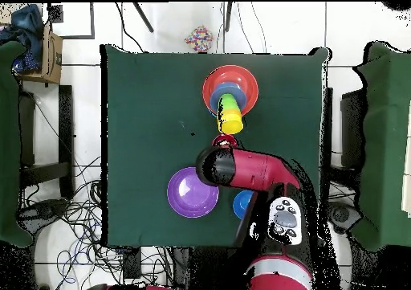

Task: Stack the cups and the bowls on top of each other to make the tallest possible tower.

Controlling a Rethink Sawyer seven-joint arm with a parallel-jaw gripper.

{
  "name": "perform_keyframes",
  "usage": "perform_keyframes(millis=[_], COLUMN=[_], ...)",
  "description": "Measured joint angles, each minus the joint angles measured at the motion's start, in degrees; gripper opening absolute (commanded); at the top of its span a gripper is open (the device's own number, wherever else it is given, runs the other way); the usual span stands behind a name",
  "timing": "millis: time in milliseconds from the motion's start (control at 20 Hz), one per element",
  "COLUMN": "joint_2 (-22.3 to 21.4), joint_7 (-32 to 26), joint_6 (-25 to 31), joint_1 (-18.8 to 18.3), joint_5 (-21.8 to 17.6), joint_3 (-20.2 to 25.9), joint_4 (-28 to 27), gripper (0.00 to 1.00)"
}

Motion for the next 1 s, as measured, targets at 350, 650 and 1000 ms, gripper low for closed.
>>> perform_keyframes(millis=[350, 650, 1000], joint_2=[-0.8, -2.4, -5.5], joint_7=[0.0, 0.0, 0.0], joint_6=[-4.8, -7.1, -7.2], joint_1=[-0.7, -1.0, -3.0], joint_5=[0.0, 0.6, 2.2], joint_3=[0.5, 0.8, 3.4], joint_4=[2.1, 4.0, 6.2], gripper=[0.00, 0.00, 0.00])
